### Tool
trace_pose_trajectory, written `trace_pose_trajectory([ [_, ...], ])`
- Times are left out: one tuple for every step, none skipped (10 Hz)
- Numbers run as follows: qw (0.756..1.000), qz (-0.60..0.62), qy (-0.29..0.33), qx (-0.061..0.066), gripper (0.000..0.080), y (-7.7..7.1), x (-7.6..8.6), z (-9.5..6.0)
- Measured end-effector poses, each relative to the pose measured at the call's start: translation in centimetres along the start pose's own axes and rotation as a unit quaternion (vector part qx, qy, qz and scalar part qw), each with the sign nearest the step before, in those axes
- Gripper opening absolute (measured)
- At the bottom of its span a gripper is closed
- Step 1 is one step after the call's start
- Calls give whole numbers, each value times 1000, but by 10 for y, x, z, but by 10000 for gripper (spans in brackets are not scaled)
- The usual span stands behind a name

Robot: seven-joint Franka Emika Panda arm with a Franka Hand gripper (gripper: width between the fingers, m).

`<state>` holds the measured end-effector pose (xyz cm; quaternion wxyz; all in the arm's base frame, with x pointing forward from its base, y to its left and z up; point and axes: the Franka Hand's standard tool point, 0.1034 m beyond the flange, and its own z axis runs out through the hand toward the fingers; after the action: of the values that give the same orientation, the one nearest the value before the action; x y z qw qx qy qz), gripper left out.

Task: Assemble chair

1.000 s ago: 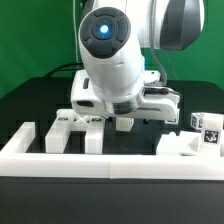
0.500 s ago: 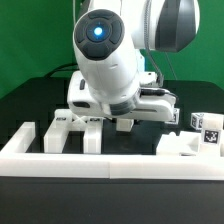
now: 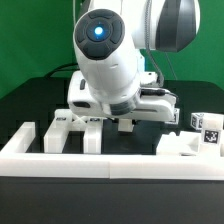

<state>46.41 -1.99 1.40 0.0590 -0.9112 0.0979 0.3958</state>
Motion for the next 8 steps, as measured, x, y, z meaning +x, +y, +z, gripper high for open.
trace_pose_trajectory([
  [1000, -1, 2, 0, 287, -1, 1, -5],
  [1000, -3, 6, 1, 287, -2, 1, -12],
  [1000, -5, 8, 2, 288, -5, 0, -22],
  [1000, -6, 11, 3, 289, -7, -1, -32],
  [1000, -7, 15, 4, 289, -10, -3, -43],
  [1000, -11, 18, 5, 289, -13, -7, -56],
  [1000, -10, 23, 6, 289, -15, -11, -69],
  [999, -10, 30, 8, 289, -16, -17, -81],
])
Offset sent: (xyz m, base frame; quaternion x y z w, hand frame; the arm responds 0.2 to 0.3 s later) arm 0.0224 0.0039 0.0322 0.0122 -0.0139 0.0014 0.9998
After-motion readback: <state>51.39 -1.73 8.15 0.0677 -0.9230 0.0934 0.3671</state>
